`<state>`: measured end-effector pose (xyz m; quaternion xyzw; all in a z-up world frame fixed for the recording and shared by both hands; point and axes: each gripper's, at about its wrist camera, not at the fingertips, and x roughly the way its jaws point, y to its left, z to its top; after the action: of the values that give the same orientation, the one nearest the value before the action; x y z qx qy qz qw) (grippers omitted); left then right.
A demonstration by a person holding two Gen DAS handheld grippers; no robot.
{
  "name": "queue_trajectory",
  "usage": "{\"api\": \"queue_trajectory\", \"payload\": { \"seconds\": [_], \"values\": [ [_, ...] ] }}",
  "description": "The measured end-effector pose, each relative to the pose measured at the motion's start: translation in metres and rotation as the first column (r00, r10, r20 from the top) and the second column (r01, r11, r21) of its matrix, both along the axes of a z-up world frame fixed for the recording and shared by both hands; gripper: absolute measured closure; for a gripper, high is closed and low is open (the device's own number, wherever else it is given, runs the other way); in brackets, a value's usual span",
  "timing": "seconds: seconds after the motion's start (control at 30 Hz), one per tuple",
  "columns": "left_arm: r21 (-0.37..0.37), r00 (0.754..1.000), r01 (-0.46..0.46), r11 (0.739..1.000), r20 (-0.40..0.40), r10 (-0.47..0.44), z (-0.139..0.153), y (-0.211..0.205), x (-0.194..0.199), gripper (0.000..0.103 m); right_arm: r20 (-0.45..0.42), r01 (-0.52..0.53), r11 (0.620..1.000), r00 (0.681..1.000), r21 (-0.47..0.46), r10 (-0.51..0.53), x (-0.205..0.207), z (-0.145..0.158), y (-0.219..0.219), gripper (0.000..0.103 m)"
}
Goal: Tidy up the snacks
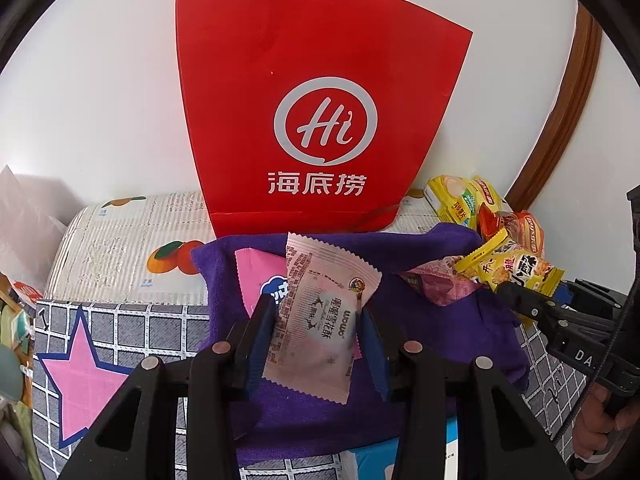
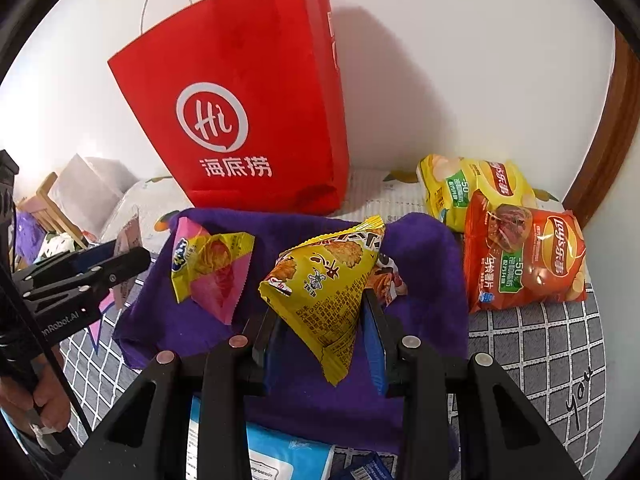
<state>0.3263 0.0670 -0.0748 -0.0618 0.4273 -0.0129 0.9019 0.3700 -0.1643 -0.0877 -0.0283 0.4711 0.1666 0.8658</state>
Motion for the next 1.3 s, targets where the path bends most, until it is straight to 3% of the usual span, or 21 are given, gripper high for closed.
{"api": "queue_trajectory", "payload": {
  "seconds": [0.53,1.3],
  "values": [
    [-0.004,1.000,-0.002,1.000,-0.011,0.002,-0.003,0.002,0.001,0.062,-0.077,-0.027,0.997,0.997,-0.076,0.022,0.005,-0.024,0.008,0.067],
    [-0.045,0.998,0.037,0.998,-0.046,-0.039,-0.009,-0.004,0.006,0.062,-0.174,-0.088,0.992,0.982,-0.092,0.071,0.010,-0.056,0.017,0.067]
  ]
}}
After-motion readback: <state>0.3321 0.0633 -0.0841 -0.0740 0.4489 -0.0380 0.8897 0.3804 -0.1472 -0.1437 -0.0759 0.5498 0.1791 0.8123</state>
